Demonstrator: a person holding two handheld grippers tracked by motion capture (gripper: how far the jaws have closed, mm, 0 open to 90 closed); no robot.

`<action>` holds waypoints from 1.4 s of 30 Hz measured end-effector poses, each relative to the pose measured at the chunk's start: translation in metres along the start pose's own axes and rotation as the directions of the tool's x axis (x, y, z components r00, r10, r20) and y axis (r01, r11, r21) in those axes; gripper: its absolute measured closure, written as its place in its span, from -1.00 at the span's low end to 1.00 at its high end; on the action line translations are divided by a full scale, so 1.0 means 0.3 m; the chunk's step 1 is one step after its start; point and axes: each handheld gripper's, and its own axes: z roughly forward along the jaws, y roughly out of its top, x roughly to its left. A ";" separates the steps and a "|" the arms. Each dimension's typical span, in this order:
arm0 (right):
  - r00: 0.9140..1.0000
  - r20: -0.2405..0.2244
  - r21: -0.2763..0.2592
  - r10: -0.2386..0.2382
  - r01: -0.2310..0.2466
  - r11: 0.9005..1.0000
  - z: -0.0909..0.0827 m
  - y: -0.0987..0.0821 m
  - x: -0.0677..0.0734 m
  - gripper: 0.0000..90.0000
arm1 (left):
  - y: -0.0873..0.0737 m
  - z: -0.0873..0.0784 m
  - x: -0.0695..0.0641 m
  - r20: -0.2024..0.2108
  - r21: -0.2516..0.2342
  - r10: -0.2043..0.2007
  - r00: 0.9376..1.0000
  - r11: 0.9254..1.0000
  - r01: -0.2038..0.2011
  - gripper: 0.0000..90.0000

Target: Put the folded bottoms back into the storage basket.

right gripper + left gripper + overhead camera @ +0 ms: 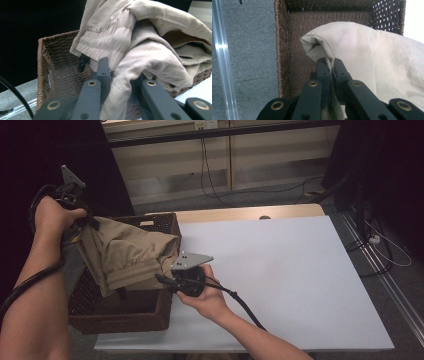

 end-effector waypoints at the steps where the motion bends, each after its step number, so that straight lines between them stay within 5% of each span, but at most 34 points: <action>1: 1.000 -0.002 0.001 0.000 0.000 1.000 0.002 0.000 0.001 0.73 | -0.001 0.002 0.002 -0.002 -0.003 -0.002 1.000 1.000 0.002 0.92; 20: 1.000 -0.022 0.033 -0.011 0.012 0.999 0.052 0.001 0.043 0.71 | -0.017 0.030 0.055 0.004 -0.013 -0.006 1.000 1.000 0.006 0.92; 31: 0.999 -0.031 0.053 -0.028 0.030 0.998 0.094 0.012 0.059 0.71 | -0.016 0.036 0.086 -0.026 -0.023 -0.008 1.000 1.000 0.008 0.92; 33: 0.999 -0.036 0.065 -0.035 0.037 0.997 0.111 0.013 0.062 0.53 | -0.024 0.048 0.091 -0.053 -0.056 0.007 0.999 0.998 -0.010 0.90; 34: 0.999 -0.032 0.082 -0.037 0.039 0.996 0.116 0.012 0.064 0.27 | -0.029 0.056 0.095 -0.068 -0.081 0.001 0.998 0.997 -0.007 0.81; 36: 0.997 -0.004 0.088 -0.074 0.074 0.993 0.102 0.014 0.062 -0.04 | -0.040 0.077 0.097 -0.080 -0.106 0.017 0.997 0.994 -0.026 0.15; 40: 0.996 0.065 0.046 -0.059 0.056 0.997 0.022 0.025 0.038 -0.46 | -0.057 0.111 0.076 -0.060 -0.177 0.053 0.997 0.982 -0.063 -0.42; 42: 0.996 0.064 0.053 -0.058 0.054 0.997 -0.012 0.031 0.016 -0.49 | -0.063 0.123 0.057 -0.041 -0.192 0.069 0.997 0.978 -0.076 -0.50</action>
